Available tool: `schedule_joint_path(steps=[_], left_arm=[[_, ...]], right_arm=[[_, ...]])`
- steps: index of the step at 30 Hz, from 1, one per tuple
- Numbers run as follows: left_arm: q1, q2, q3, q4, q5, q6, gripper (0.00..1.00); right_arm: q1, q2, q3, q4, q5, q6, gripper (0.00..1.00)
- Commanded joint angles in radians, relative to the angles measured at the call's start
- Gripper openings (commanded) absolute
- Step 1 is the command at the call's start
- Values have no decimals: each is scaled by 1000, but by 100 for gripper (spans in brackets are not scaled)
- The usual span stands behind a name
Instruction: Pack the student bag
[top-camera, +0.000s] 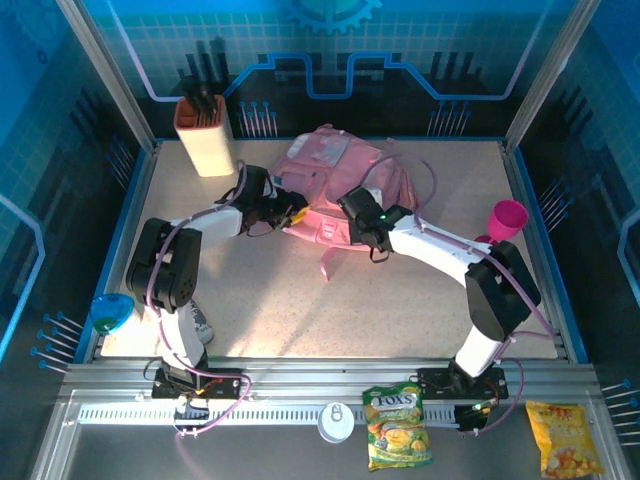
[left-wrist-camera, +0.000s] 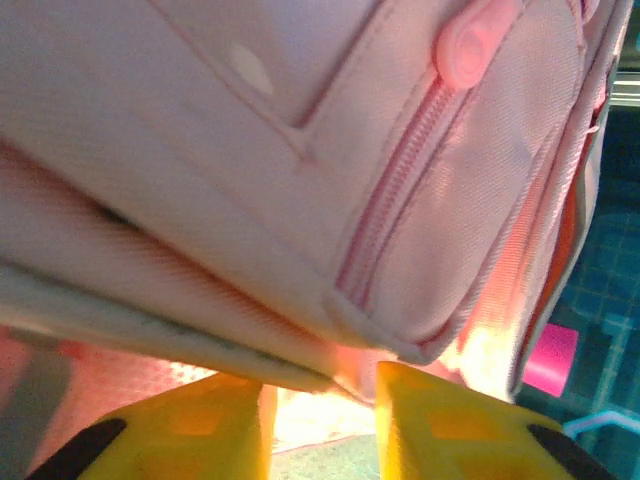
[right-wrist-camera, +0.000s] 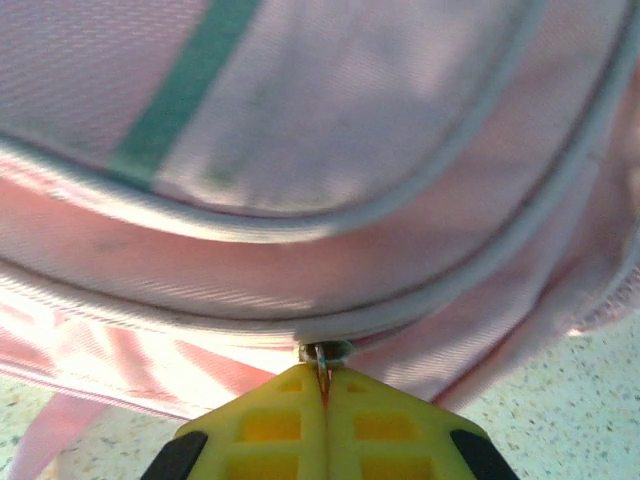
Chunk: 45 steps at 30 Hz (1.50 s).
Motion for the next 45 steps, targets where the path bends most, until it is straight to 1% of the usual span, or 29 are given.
schedule_joint_path(steps=[1,2,5,10,13,17,22,26,33,37,40,43,45], left_arm=[[30,-97,-68,25,-56,-15,41],[31,-121,-93,29,-62,-29,45],[30,-175,-173,66,-67,-85,50],[22,-214,-270,214,-33,-227,52],[10,-217,-282,257,-35,-270,52],[-16,-191,-276,307,-40,-310,52],[-44,-143,-255,354,-33,-338,51],[-60,-113,-243,333,-31,-328,44],[-62,-113,-243,318,-55,-309,28],[-61,-111,-240,312,-61,-301,18],[-58,-109,-234,304,-62,-293,9],[-57,-110,-226,295,-61,-282,5],[-58,-110,-224,295,-57,-280,3]], right_arm=[[59,44,107,47,-29,-86,0],[67,56,127,50,-63,-85,0],[86,70,147,86,-149,-68,0],[99,64,145,140,-268,-38,0],[101,55,131,170,-331,-25,0],[102,51,122,184,-371,-13,0],[102,54,114,190,-385,1,0],[102,59,109,185,-368,13,0],[102,53,75,174,-322,29,0],[101,46,54,159,-289,32,0],[94,36,31,145,-257,42,0],[83,36,17,131,-237,39,0],[80,43,28,123,-252,22,4]])
